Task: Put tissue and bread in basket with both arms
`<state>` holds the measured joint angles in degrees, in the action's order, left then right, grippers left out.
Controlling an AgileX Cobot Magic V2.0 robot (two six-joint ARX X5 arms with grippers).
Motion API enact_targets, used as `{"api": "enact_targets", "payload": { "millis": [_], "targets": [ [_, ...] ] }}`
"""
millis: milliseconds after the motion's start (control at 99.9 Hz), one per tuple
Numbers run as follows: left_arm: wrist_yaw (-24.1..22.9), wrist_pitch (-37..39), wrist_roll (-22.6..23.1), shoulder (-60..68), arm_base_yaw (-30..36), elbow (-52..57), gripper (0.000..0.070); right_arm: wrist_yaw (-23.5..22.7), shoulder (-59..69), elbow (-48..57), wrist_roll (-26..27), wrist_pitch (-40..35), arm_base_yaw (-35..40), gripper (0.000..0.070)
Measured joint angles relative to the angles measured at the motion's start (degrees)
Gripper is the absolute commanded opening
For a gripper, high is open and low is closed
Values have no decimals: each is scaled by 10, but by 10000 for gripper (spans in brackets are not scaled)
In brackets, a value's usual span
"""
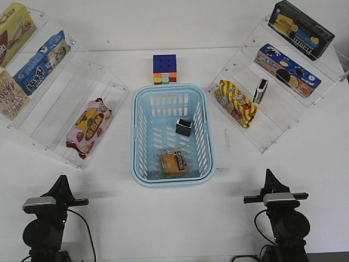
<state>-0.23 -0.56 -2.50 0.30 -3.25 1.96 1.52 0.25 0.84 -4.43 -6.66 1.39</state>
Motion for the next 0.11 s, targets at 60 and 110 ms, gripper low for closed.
{"api": "enact_targets", "payload": {
  "millis": [60,110],
  "targets": [
    [0,0,0,0,0,0,1,0,0,0,0,0,0,0],
    [0,0,0,0,0,0,1,0,0,0,0,0,0,0]
  ]
}}
